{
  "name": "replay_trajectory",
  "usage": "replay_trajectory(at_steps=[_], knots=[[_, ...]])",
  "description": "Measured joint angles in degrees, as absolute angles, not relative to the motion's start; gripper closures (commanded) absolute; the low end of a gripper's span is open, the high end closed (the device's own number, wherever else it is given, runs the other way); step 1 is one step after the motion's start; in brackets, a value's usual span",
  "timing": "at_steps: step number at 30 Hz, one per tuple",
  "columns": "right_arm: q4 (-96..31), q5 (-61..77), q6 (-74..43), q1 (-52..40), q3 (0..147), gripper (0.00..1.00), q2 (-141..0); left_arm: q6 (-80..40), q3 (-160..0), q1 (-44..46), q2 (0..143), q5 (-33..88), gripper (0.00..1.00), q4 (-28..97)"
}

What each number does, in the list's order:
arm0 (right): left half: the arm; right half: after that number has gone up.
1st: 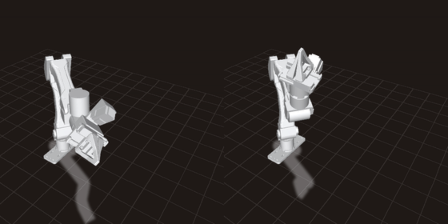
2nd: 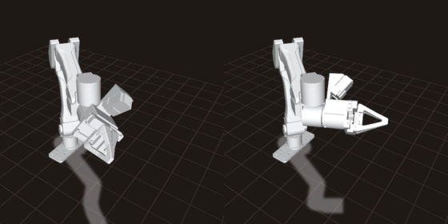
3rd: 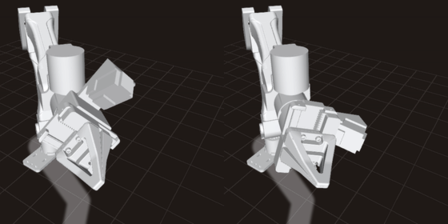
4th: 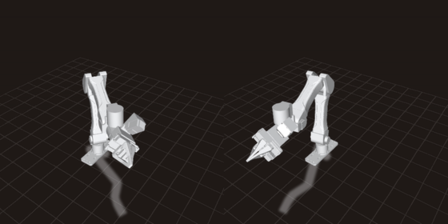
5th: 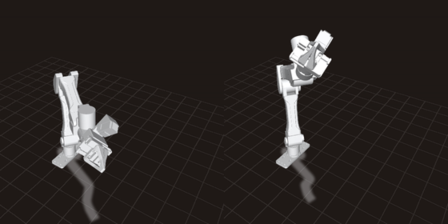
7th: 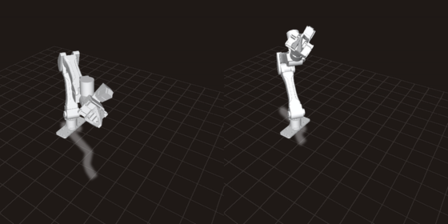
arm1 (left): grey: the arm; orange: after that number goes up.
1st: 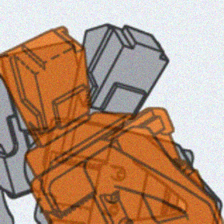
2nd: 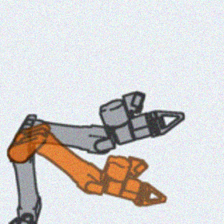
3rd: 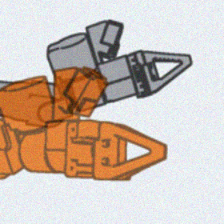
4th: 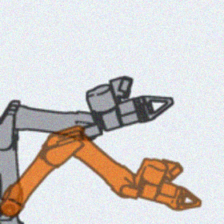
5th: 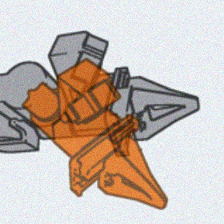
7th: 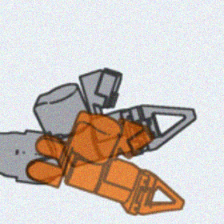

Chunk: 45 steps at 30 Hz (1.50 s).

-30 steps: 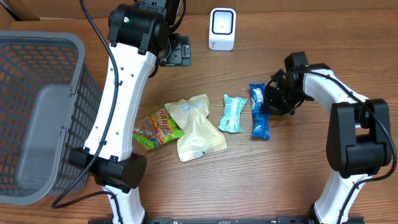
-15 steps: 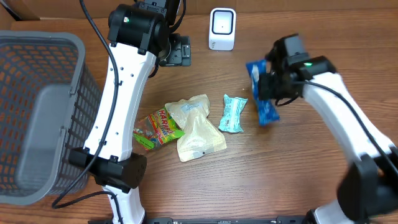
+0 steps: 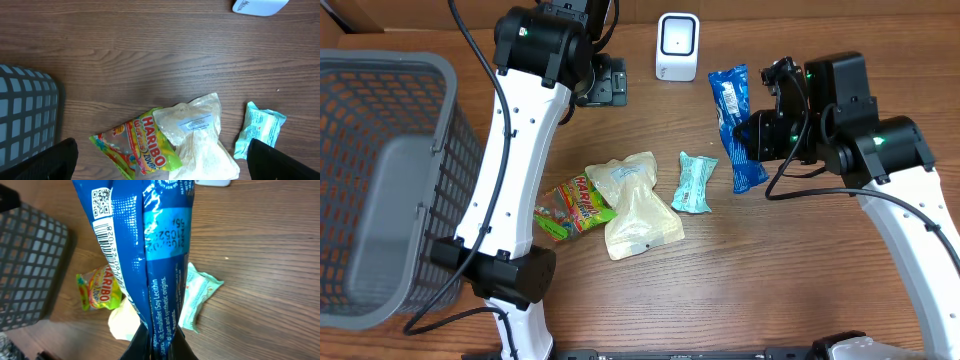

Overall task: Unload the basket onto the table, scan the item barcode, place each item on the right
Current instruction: 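Lift the blue bar off the table with the right gripper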

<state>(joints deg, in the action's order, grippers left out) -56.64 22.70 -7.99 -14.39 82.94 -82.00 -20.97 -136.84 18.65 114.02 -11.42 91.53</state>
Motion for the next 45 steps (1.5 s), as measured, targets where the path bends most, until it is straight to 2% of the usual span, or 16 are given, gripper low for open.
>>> replay_trajectory(at_steps=[16,32,45], knots=[[-56.2,27.7,-7.7,-14.4,82.9,0.96,-81.7,-20.8,-138.1,18.1,114.0,-7.3,0.0,94.0],[-53.8,28.3,-9.4,-16.1,82.9,0.96,-81.7,-24.3,-143.9,2.1,109.0,-7.8,0.0,96.7],[-51.9,23.8,-10.3,-18.1,82.9,0.96,-81.7,-24.5,-143.9,1.9,109.0,-9.7,0.0,96.7]])
